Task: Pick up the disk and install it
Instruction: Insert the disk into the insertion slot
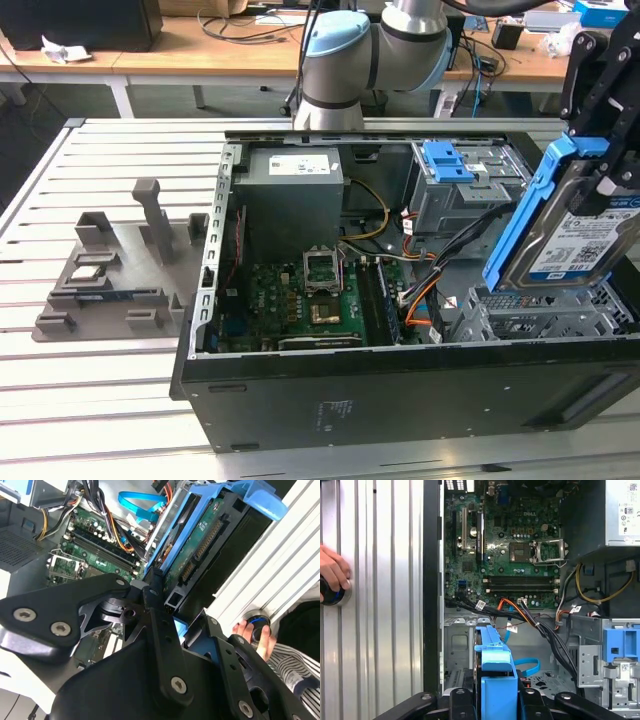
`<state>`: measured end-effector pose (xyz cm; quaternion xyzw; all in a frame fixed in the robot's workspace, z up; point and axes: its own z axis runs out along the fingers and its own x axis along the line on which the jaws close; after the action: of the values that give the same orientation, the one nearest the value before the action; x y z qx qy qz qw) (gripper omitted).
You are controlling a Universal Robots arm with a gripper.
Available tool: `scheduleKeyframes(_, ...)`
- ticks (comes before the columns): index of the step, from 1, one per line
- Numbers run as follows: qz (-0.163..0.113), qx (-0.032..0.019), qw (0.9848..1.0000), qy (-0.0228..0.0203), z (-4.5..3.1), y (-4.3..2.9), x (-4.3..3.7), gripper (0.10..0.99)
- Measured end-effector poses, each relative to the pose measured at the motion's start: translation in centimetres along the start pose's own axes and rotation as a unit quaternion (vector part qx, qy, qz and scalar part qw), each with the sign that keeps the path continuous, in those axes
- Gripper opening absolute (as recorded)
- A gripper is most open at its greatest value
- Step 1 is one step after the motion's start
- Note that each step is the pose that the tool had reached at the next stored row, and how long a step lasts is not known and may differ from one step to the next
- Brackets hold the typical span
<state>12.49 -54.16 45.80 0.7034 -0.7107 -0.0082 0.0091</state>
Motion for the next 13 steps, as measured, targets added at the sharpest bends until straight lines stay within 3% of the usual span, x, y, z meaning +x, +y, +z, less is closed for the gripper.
scheduleKeyframes(13,0.001,-0.0028,1.0,0.006,1.75,-0.6,-0.31,0.365)
